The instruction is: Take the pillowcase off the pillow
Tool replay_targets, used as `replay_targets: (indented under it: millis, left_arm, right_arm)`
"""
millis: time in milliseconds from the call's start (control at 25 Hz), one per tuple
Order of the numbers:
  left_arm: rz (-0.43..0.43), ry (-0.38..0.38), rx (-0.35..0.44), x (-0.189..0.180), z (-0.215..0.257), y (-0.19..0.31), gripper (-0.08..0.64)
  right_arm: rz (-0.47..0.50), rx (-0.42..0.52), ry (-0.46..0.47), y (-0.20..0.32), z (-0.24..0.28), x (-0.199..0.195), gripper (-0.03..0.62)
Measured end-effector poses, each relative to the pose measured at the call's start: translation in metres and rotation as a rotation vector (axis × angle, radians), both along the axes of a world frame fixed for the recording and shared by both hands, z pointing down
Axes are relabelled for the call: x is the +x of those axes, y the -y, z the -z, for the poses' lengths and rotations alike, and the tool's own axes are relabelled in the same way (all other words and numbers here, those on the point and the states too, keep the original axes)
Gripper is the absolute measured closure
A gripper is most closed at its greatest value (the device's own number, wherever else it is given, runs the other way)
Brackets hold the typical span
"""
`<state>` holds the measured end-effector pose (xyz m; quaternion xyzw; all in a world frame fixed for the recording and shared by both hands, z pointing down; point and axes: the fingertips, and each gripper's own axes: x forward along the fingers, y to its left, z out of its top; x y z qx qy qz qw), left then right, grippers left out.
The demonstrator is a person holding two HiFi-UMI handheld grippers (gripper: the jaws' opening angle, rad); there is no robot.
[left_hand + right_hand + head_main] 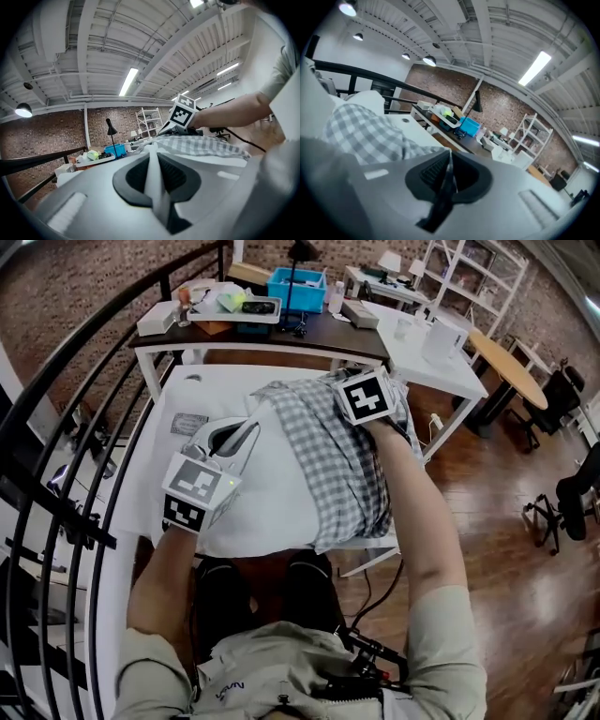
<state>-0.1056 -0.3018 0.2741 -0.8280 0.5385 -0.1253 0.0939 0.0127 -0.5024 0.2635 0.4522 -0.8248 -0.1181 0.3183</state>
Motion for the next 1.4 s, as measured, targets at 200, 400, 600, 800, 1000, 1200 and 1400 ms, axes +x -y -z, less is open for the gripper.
replay_targets:
  millis: [200, 400, 600, 800, 1000, 1200, 1400]
  left_arm:
    - [-0.003, -0.077, 0.024, -0.022, 0.021, -0.02, 0.532]
    - [0.012, -0.186, -0.024, -0.048, 0.009, -0.019, 0.531]
    - [0.032, -0.18, -0.078, -0.046, -0.015, 0.007, 0.531]
    - [0.054, -0.13, -0.072, -0.039, -0.019, 0.019, 0.503]
    - [0.074, 0.029, 0.032, -0.026, 0.0, 0.003, 0.391]
    - [0.007, 0.055, 0.061, 0.011, 0.001, -0.058, 0.359]
    - [-0.047, 0.076, 0.008, 0.049, -0.027, -0.096, 0.308]
  right_arm:
    - [-0.103, 0.079, 0.038, 0.02, 0.027, 0.051, 0.58]
    - [-0.356, 0.019, 0.057, 0.039, 0.007, 0.143, 0.578]
    - [-0.357, -0.048, 0.099, 0.046, -0.039, 0.158, 0.58]
    - [-0.255, -0.029, 0.196, 0.047, -0.03, 0.149, 0.482]
    - [-0.133, 0.063, 0.338, 0.003, 0.009, 0.135, 0.426]
    - [0.027, 0.133, 0.495, -0.103, 0.019, 0.118, 0.426]
    - [0.088, 0.164, 0.515, -0.196, -0.005, 0.104, 0.426]
